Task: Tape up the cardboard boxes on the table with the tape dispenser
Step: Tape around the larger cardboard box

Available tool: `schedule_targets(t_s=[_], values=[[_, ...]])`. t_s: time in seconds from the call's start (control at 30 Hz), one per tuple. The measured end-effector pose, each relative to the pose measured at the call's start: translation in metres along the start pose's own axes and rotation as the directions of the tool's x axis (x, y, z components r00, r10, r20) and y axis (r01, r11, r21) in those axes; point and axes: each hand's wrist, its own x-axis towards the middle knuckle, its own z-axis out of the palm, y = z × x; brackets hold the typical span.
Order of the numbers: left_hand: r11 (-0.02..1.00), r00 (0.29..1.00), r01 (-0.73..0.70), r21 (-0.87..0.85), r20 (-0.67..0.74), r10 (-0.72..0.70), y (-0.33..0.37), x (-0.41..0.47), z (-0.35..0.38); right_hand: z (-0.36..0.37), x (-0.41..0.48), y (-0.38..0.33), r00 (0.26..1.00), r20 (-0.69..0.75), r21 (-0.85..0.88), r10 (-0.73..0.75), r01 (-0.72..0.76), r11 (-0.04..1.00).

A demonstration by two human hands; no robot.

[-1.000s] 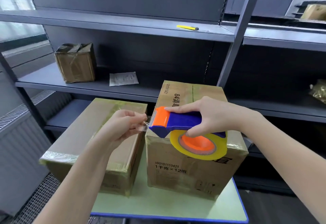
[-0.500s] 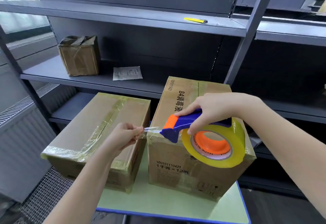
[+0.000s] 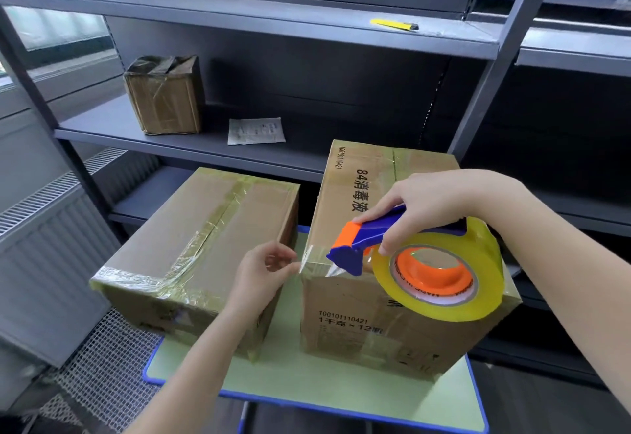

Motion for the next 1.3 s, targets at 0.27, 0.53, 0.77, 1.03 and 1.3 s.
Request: schedule_targets(t_s=[0.27, 0.53, 0.77, 1.03, 1.3], values=[[0.928, 0.956, -0.286, 0.239, 0.015, 0.291, 0.032, -0.042, 0.019, 0.002, -0.004, 0.005, 1.0, -0.02, 0.011, -0.018, 0.018, 1.0], [0.719, 0.836, -0.487, 0.496, 0.025, 0.549, 0.007, -0.018, 0.02, 0.0, 0.002, -0.001, 0.999, -0.028, 0.007, -0.037, 0.037, 0.999], [0.536, 0.745, -0.576, 0.617, 0.127, 0.655, 0.013, -0.01, 0.016, -0.008, 0.024, -0.014, 0.998, 0.02, -0.013, -0.059, 0.059, 0.998], [0.583, 0.753, -0.561, 0.587, 0.071, 0.654, 0.008, -0.01, 0.023, -0.01, 0.026, -0.005, 0.996, 0.044, 0.048, -0.074, 0.072, 0.996], [0.664, 0.804, -0.521, 0.536, 0.048, 0.593, 0.009, -0.01, 0.023, -0.004, 0.007, 0.012, 0.997, -0.004, 0.079, -0.083, 0.083, 0.993]])
